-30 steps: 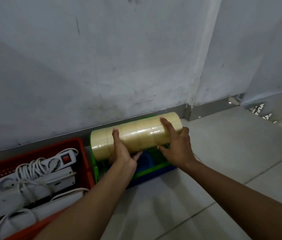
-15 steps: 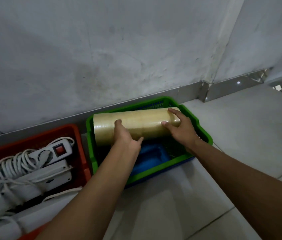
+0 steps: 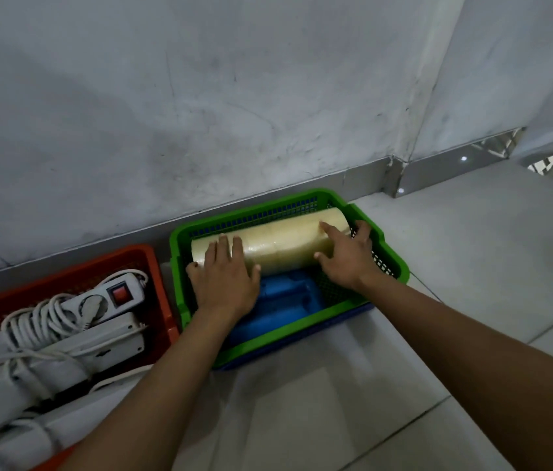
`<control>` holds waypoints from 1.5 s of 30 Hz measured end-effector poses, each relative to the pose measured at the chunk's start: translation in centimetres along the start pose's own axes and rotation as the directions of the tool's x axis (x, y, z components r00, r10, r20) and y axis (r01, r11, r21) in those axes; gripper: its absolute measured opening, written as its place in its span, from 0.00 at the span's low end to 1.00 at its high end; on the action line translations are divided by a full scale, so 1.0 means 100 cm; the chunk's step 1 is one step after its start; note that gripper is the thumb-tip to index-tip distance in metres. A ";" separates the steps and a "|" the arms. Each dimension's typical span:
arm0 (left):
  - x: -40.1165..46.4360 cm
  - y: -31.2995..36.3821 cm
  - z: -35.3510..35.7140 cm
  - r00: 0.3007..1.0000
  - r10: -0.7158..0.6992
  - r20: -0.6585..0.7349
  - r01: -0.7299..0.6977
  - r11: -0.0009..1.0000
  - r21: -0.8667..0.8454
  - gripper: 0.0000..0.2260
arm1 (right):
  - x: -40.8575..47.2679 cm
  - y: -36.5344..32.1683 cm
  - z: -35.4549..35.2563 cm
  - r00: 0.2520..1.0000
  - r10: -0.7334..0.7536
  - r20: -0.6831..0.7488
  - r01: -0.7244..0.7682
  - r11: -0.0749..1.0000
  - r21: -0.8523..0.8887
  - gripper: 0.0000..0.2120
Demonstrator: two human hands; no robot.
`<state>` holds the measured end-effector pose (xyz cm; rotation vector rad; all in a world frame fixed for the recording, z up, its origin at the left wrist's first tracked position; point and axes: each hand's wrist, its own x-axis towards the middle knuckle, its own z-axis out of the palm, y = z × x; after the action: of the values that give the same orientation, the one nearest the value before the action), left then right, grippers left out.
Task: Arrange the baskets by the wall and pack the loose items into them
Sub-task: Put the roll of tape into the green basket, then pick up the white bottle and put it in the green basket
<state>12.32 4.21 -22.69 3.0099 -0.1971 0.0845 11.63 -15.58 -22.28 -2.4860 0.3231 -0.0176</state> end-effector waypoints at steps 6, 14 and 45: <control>-0.026 0.006 -0.008 0.992 0.001 0.128 -0.006 0.999 0.040 0.32 | -0.021 -0.005 -0.010 0.955 -0.094 0.281 0.101 0.995 -0.014 0.30; -0.055 0.039 -0.058 0.961 0.113 0.251 -0.061 0.977 -0.206 0.31 | -0.091 0.000 -0.033 0.975 -0.182 0.127 0.188 0.981 -0.041 0.31; -0.286 0.268 0.026 0.070 0.873 0.483 -0.815 0.330 -0.476 0.17 | -0.432 0.250 -0.150 0.857 0.341 0.386 0.142 0.563 -0.814 0.26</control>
<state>-19.46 -18.87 -23.87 2.1297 -1.9740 -0.9373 -37.28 -33.59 -22.16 -3.2341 0.2792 1.0893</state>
